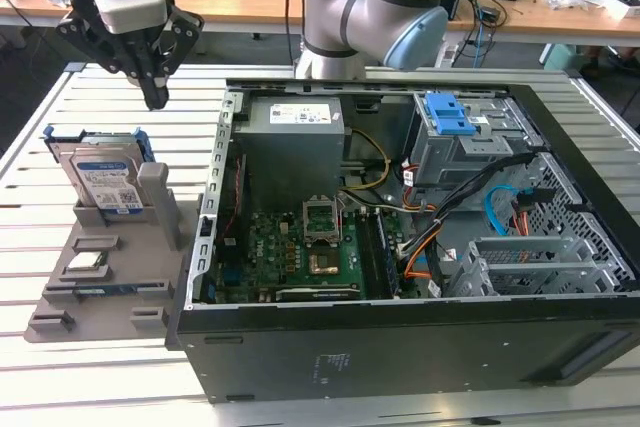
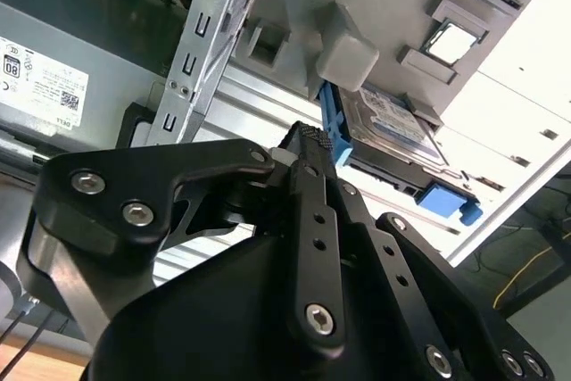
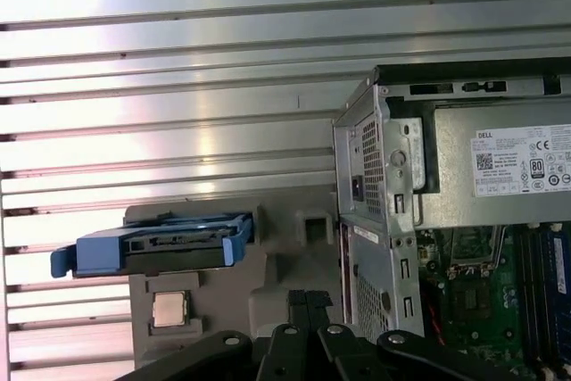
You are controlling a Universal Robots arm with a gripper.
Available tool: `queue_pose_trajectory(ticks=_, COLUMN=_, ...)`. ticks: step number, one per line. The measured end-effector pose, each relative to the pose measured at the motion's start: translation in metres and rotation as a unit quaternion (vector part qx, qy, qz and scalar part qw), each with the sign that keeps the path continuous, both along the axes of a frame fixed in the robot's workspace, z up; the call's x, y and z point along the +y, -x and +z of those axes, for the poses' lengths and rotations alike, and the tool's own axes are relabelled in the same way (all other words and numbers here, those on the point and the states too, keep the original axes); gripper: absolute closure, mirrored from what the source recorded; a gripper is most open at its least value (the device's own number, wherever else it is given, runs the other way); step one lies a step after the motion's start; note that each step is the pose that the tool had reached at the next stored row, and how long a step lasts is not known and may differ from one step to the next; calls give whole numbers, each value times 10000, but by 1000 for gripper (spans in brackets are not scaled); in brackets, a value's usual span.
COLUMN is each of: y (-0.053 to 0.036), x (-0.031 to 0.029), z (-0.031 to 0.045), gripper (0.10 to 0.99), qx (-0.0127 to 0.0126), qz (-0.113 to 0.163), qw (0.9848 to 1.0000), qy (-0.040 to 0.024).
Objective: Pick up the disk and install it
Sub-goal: 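Reach for the disk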
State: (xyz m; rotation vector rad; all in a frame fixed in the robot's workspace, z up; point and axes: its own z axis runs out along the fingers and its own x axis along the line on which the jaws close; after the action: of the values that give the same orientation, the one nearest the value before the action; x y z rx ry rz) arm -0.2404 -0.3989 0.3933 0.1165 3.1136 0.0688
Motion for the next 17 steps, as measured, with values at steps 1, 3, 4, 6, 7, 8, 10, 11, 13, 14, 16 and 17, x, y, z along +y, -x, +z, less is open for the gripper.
queue_pose_trajectory(ticks=1, y=30, x=0, z=0, gripper=980, qx=0, qz=0, qw=10000, qy=0)
queue_pose_trajectory(ticks=3, y=69, x=0, z=0, gripper=980, qx=0, qz=0, qw=10000, qy=0)
queue_pose_trajectory(ticks=4, y=81, x=0, z=0, gripper=980, qx=0, qz=0, qw=10000, qy=0)
queue_pose_trajectory(ticks=6, y=130, x=0, z=0, gripper=980, qx=0, qz=0, qw=10000, qy=0)
queue_pose_trajectory(ticks=7, y=151, x=0, z=0, gripper=980, qx=0, qz=0, qw=10000, qy=0)
queue_pose_trajectory(ticks=8, y=163, x=0, z=0, gripper=980, qx=0, qz=-1, qw=10000, qy=-1)
queue_pose_trajectory(ticks=10, y=187, x=0, z=0, gripper=980, qx=0, qz=0, qw=10000, qy=0)
queue_pose_trajectory(ticks=11, y=200, x=0, z=0, gripper=980, qx=0, qz=0, qw=10000, qy=0)
queue_pose_trajectory(ticks=13, y=227, x=0, z=-1, gripper=980, qx=0, qz=0, qw=10000, qy=0)
queue_pose_trajectory(ticks=14, y=251, x=0, z=0, gripper=980, qx=0, qz=0, qw=10000, qy=0)
queue_pose_trajectory(ticks=16, y=281, x=0, z=0, gripper=980, qx=0, qz=0, qw=10000, qy=0)
queue_pose_trajectory(ticks=17, y=295, x=0, z=0, gripper=980, qx=0, qz=0, qw=10000, qy=0)
